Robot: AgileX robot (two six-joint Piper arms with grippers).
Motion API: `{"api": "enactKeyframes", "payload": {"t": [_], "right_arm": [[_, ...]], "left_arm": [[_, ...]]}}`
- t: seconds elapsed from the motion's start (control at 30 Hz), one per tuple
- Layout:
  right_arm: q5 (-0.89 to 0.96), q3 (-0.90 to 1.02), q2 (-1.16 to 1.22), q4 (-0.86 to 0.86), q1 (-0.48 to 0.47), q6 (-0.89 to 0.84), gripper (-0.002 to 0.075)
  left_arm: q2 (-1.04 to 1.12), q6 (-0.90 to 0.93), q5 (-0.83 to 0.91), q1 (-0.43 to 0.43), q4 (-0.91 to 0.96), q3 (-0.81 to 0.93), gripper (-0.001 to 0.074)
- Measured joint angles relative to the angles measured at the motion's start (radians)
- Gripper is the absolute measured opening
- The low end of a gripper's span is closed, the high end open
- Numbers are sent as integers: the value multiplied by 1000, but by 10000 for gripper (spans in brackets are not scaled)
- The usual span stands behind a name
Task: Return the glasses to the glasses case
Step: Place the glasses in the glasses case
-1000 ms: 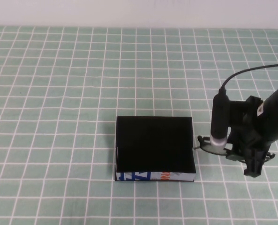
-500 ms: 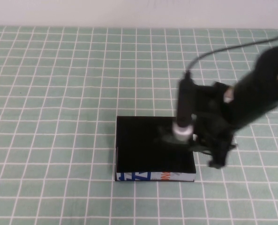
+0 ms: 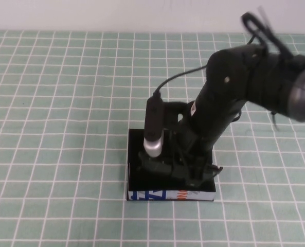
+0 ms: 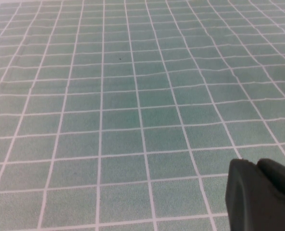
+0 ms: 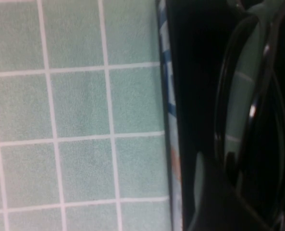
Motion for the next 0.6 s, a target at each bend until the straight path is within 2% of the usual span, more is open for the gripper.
{"api": "enactKeyframes", "payload": {"t": [0.6], "right_arm": [[-36,-12,51,-15,2,-26,257]], "left_arm": [[0,0,0,0,0,0,-2]]}}
